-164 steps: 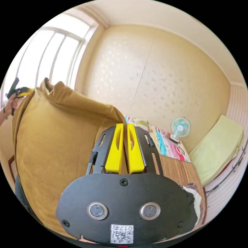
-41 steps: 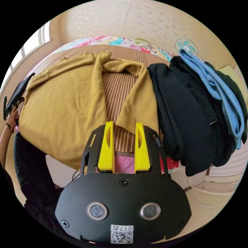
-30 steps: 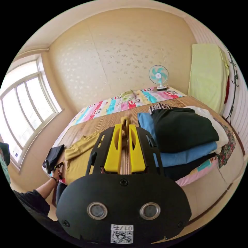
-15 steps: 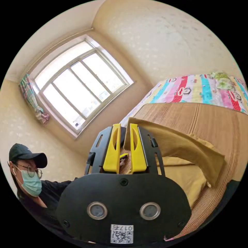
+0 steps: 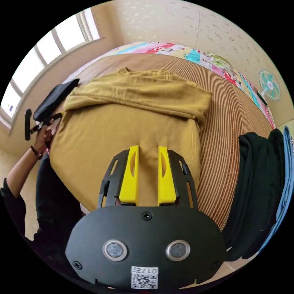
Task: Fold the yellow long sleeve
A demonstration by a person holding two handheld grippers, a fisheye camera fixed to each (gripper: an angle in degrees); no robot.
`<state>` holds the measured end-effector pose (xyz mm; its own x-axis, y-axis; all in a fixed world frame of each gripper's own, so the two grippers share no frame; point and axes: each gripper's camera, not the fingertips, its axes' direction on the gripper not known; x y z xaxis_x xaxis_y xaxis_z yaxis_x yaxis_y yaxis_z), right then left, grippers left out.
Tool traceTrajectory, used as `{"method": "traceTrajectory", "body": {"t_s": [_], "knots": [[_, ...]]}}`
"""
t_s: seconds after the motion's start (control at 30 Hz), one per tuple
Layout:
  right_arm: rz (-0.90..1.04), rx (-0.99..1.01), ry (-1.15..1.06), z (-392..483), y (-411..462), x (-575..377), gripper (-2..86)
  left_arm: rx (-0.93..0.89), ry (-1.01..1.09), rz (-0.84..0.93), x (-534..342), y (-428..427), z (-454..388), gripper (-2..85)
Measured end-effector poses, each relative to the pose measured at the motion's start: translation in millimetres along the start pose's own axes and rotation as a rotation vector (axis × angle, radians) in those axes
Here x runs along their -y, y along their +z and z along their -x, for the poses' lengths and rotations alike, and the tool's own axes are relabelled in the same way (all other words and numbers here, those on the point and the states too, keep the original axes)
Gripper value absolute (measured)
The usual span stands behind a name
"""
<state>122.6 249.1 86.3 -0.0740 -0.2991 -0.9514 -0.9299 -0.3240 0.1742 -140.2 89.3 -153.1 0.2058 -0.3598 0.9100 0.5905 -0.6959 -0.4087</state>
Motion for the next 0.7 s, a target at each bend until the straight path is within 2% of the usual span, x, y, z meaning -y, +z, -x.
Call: {"method": "traceTrajectory", "body": {"t_s": [0.03,0.1,0.2,0.27,0.3,0.37,0.43,0.5,0.57,0.63,0.7], "knots": [[-0.169,-0.043,-0.010,9.6,-6.5,-27.1,9.0,0.012,0.004,0.003,2.9,-0.1,-1.8,-0.9],[-0.136,-0.063,-0.024,16.1,-6.5,-27.6,8.6,0.046,0.019,0.011,8.0,-2.2,-7.0,-0.9],[0.018,-0.005,0.041,7.7,-17.2,-1.4,8.9,0.025,-0.018,0.109,15.3,-15.2,-4.2,-0.9],[0.061,0.065,0.065,6.1,-38.0,2.3,10.7,-0.071,-0.066,0.196,8.1,-39.2,-6.4,-0.9],[0.044,0.080,0.076,6.3,-44.5,-0.9,11.4,-0.122,-0.055,0.185,1.9,-48.6,-11.0,-0.8],[0.009,0.094,0.104,8.3,-59.1,-16.4,13.0,-0.282,-0.012,0.034,-34.3,-90.9,-41.7,-0.6],[0.003,0.073,0.129,8.1,-55.3,-24.7,13.4,-0.298,0.067,-0.015,-52.7,-102.6,-76.4,0.0],[0.024,0.106,0.141,5.1,-34.7,-22.0,13.5,-0.252,0.146,0.072,-51.1,-81.7,-112.1,2.3],[-0.016,0.114,0.161,-1.0,-23.2,-3.7,13.7,-0.192,0.269,0.273,-27.2,-17.3,-145.7,5.3],[0.028,0.083,0.127,-3.0,-16.7,25.0,13.8,-0.224,0.310,0.271,5.5,2.3,-151.5,4.7],[0.068,0.065,0.106,-8.8,-9.9,59.2,13.8,-0.239,0.335,0.356,49.6,28.7,-158.7,4.1]]}}
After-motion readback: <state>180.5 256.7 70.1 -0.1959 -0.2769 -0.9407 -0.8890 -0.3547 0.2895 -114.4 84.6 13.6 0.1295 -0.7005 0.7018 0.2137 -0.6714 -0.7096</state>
